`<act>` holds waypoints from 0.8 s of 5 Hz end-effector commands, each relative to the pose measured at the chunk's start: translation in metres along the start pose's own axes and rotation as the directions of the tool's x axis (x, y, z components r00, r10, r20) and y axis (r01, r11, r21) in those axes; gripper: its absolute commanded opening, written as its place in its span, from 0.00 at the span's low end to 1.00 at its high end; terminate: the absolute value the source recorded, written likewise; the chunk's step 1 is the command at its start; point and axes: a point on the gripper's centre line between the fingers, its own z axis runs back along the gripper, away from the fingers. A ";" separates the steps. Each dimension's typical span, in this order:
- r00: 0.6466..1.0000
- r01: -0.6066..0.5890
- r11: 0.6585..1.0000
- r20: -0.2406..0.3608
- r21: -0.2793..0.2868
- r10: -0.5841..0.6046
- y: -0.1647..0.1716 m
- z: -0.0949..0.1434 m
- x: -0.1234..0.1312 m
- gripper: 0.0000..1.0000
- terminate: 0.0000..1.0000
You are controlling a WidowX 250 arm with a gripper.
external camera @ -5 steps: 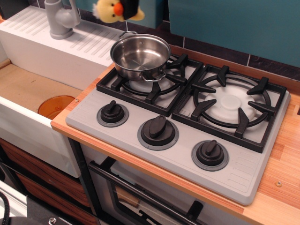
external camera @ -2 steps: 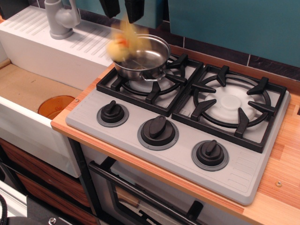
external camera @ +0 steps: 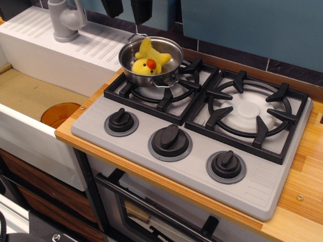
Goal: Put stuffedduck in pan
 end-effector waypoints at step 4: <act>0.993 0.020 0.991 0.116 0.129 -0.035 -0.004 0.029 -0.014 1.00 0.00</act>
